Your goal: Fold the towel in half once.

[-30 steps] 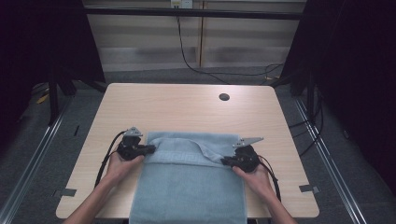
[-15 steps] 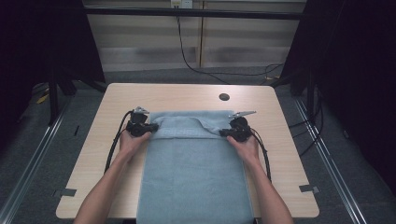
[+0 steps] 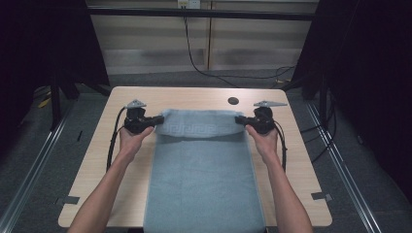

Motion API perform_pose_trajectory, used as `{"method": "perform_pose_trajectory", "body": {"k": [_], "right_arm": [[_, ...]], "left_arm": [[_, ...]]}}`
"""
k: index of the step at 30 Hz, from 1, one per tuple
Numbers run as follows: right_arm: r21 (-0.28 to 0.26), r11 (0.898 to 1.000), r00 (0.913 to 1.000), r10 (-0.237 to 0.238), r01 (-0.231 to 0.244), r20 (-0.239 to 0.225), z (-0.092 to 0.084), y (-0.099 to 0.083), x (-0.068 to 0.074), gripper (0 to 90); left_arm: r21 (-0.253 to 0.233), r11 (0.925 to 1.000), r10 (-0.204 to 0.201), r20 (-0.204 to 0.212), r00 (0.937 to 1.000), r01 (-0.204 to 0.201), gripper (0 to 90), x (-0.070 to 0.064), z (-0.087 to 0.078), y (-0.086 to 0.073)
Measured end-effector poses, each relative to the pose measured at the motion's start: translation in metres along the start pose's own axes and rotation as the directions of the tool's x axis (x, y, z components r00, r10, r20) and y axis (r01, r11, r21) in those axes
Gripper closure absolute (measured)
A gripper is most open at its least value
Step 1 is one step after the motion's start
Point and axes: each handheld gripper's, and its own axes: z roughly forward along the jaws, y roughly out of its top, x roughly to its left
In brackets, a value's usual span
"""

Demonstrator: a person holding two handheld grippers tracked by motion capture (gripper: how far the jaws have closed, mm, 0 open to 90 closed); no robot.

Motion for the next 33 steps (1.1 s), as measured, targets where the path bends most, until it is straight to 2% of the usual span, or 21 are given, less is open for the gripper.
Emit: {"method": "perform_pose_trajectory", "body": {"k": [1, 2, 4, 6, 9, 10, 15, 18, 20, 21, 22, 24, 25, 27, 28, 29, 30, 31, 33], "right_arm": [[-0.019, 1.000, 1.0000, -0.009, 0.009, -0.003, -0.007, 0.007, 0.001, 87.1], [-0.045, 0.999, 0.9999, -0.011, 0.011, -0.004, -0.015, 0.013, 0.001, 87.1], [-0.077, 0.997, 0.9998, -0.022, 0.022, 0.000, -0.032, 0.026, 0.002, 87.1], [-0.100, 0.994, 0.9993, -0.038, 0.038, 0.000, -0.044, 0.034, 0.003, 87.1], [-0.133, 0.989, 0.9982, -0.060, 0.060, -0.001, -0.058, 0.047, 0.007, 87.1], [-0.144, 0.987, 0.9976, -0.070, 0.069, -0.001, -0.062, 0.050, 0.010, 87.1], [-0.192, 0.975, 0.9928, -0.119, 0.114, -0.015, -0.083, 0.067, 0.028, 87.1], [-0.219, 0.964, 0.9875, -0.156, 0.149, -0.017, -0.102, 0.076, 0.041, 87.1], [-0.244, 0.958, 0.9857, -0.165, 0.152, -0.035, -0.117, 0.081, 0.049, 87.1], [-0.255, 0.955, 0.9840, -0.172, 0.154, -0.049, -0.123, 0.083, 0.052, 87.1], [-0.260, 0.953, 0.9831, -0.176, 0.157, -0.051, -0.130, 0.083, 0.056, 87.1], [-0.267, 0.948, 0.9792, -0.194, 0.171, -0.060, -0.141, 0.084, 0.062, 87.2], [-0.269, 0.947, 0.9779, -0.199, 0.175, -0.064, -0.146, 0.083, 0.065, 87.1], [-0.275, 0.942, 0.9737, -0.217, 0.190, -0.070, -0.155, 0.079, 0.071, 87.1], [-0.270, 0.943, 0.9716, -0.224, 0.197, -0.076, -0.158, 0.075, 0.074, 87.1], [-0.260, 0.942, 0.9679, -0.240, 0.213, -0.077, -0.159, 0.069, 0.077, 87.1], [-0.246, 0.944, 0.9655, -0.247, 0.221, -0.083, -0.160, 0.060, 0.080, 87.1], [-0.228, 0.948, 0.9638, -0.250, 0.224, -0.093, -0.159, 0.050, 0.082, 87.1], [-0.192, 0.958, 0.9636, -0.239, 0.213, -0.120, -0.157, 0.024, 0.083, 87.1]], "left_arm": [[-0.008, 0.9997, 0.021, 0.014, 0.9997, -0.021, 86.4, -0.003, -0.007, 0.007], [-0.014, 0.9988, 0.046, 0.007, 0.9989, -0.046, 86.5, -0.005, -0.013, 0.013], [-0.067, 0.9971, 0.040, 0.034, 0.9987, -0.037, 86.4, -0.008, -0.029, 0.025], [-0.127, 0.9917, 0.026, 0.065, 0.9976, -0.018, 86.4, -0.012, -0.044, 0.036], [-0.140, 0.9873, 0.083, 0.056, 0.9950, -0.075, 86.5, -0.026, -0.058, 0.051], [-0.149, 0.9856, 0.091, 0.065, 0.9937, -0.081, 86.4, -0.030, -0.062, 0.055], [-0.201, 0.9706, 0.149, 0.074, 0.9861, -0.132, 86.4, -0.052, -0.088, 0.069], [-0.234, 0.9616, 0.168, 0.084, 0.9823, -0.144, 86.4, -0.064, -0.108, 0.074], [-0.262, 0.9545, 0.173, 0.093, 0.9805, -0.143, 86.5, -0.070, -0.120, 0.074], [-0.270, 0.9524, 0.174, 0.101, 0.9795, -0.141, 86.4, -0.074, -0.126, 0.073], [-0.285, 0.9470, 0.184, 0.103, 0.9776, -0.148, 86.5, -0.078, -0.133, 0.072], [-0.301, 0.9392, 0.208, 0.117, 0.9710, -0.165, 86.4, -0.086, -0.145, 0.069], [-0.306, 0.9381, 0.208, 0.122, 0.9705, -0.163, 86.4, -0.090, -0.150, 0.067], [-0.303, 0.9350, 0.233, 0.133, 0.9634, -0.184, 86.5, -0.098, -0.156, 0.058], [-0.297, 0.9357, 0.242, 0.144, 0.9596, -0.191, 86.4, -0.101, -0.157, 0.050], [-0.289, 0.9372, 0.249, 0.160, 0.9553, -0.196, 86.4, -0.104, -0.156, 0.038], [-0.264, 0.9419, 0.255, 0.162, 0.9532, -0.207, 86.4, -0.105, -0.153, 0.025], [-0.245, 0.9481, 0.246, 0.160, 0.9559, -0.203, 86.3, -0.105, -0.150, 0.012], [-0.215, 0.9637, 0.201, 0.193, 0.9604, -0.158, 86.3, -0.101, -0.142, -0.015]]}}
